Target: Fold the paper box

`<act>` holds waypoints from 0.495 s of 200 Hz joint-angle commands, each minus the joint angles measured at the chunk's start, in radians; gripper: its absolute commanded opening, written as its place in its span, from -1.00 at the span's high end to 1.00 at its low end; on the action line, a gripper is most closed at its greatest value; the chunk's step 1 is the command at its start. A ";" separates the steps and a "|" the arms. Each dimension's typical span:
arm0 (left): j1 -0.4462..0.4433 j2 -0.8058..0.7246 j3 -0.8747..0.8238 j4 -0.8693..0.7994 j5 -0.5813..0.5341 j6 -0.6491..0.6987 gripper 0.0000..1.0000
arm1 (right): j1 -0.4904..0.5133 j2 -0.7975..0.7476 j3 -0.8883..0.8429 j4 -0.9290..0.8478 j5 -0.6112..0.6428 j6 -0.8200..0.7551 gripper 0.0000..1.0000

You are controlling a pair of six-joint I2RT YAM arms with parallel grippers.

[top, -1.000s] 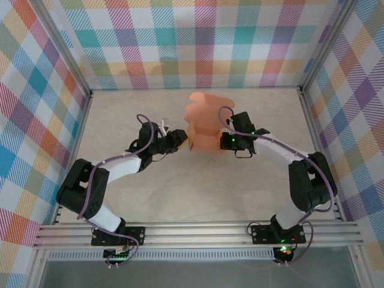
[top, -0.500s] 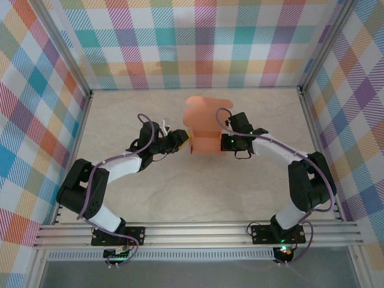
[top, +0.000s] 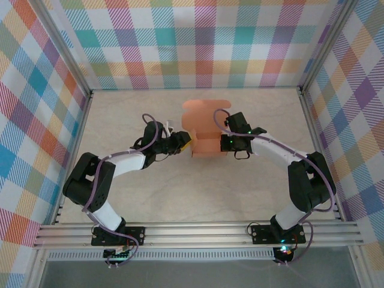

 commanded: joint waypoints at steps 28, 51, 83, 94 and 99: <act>-0.027 0.039 0.049 -0.049 0.023 0.020 0.33 | 0.016 -0.009 0.053 -0.027 0.019 -0.030 1.00; -0.035 0.063 0.059 -0.056 0.028 0.019 0.35 | 0.020 -0.008 0.060 -0.033 0.033 -0.031 1.00; -0.042 0.089 0.076 -0.077 0.028 0.023 0.39 | 0.023 -0.004 0.068 -0.040 0.048 -0.035 1.00; -0.043 0.096 0.083 -0.095 0.025 0.028 0.40 | 0.025 -0.004 0.072 -0.041 0.050 -0.036 1.00; -0.045 0.097 0.086 -0.105 0.022 0.032 0.41 | 0.025 -0.004 0.073 -0.041 0.050 -0.036 1.00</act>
